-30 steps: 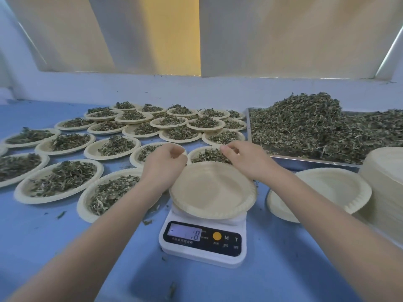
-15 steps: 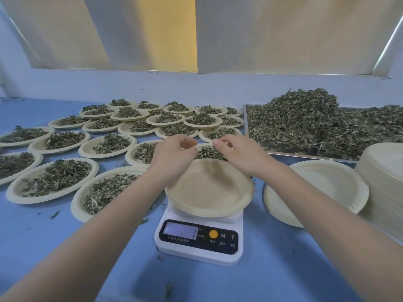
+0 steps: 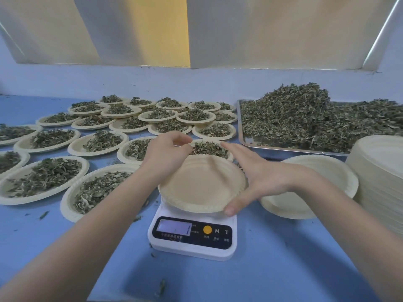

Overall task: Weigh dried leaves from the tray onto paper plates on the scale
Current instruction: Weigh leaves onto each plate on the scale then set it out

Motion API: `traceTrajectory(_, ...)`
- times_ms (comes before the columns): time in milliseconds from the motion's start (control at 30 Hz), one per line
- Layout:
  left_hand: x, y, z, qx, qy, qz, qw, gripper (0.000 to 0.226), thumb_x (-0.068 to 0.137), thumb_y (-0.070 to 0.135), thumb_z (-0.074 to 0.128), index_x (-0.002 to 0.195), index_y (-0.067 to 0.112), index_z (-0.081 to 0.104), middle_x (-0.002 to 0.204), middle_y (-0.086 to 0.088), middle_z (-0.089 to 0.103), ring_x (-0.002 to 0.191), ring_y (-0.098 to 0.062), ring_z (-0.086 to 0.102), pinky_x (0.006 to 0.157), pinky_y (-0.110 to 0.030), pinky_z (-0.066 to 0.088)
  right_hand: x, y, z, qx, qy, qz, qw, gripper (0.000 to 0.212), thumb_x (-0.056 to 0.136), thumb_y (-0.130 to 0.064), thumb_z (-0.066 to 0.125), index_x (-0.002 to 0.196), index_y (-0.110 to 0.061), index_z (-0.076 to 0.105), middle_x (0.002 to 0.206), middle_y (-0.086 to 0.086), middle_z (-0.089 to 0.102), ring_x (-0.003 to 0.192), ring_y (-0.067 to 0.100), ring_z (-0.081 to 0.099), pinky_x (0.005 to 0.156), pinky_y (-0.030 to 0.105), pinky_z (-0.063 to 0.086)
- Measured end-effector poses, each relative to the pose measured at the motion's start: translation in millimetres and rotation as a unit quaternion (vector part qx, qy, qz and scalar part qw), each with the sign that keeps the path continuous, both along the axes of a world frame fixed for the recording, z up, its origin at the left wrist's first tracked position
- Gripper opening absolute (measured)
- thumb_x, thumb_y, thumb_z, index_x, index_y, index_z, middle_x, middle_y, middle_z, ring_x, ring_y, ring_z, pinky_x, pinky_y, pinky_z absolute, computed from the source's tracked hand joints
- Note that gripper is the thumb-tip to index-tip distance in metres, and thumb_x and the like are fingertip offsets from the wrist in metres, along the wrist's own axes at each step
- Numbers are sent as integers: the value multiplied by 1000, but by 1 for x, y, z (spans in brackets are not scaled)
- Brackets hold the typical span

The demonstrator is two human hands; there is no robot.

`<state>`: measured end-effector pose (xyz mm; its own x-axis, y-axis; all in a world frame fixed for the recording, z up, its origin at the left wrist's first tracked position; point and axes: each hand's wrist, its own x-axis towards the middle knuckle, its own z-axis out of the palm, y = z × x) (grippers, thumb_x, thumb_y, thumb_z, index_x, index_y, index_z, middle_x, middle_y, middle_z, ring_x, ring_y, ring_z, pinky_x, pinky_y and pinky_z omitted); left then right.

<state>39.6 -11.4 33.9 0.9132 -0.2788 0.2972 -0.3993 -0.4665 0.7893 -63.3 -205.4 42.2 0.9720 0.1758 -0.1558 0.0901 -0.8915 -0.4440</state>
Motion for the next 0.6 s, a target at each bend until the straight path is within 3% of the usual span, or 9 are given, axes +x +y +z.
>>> traceTrajectory(167, -4, -1, 2, -4, 2, -1, 1000, 16, 85, 22, 61, 92, 35, 65, 90, 23, 62, 97, -6, 57, 83, -24, 37, -10, 9, -11, -65, -44, 4, 997, 144, 47, -64, 83, 143, -45, -23, 153, -16, -27, 140, 5, -27, 118, 40, -8)
traceTrajectory(400, -14, 6, -1, -17, 3, 14, 1000, 16, 84, 22, 62, 89, 36, 65, 95, 16, 65, 100, -7, 57, 89, -26, 41, -12, 17, -20, -102, -90, -24, 990, 151, 43, -65, 84, 141, -44, -29, 155, -6, -29, 140, 11, -30, 116, 40, -15)
traceTrajectory(600, -17, 14, 5, -20, 5, 27, 999, 17, 84, 21, 62, 95, 32, 67, 96, 14, 66, 94, -7, 58, 79, -23, 40, -12, 21, -17, -129, -65, -42, 989, 152, 46, -64, 84, 141, -37, -32, 154, -6, -30, 141, 13, -29, 114, 37, -16)
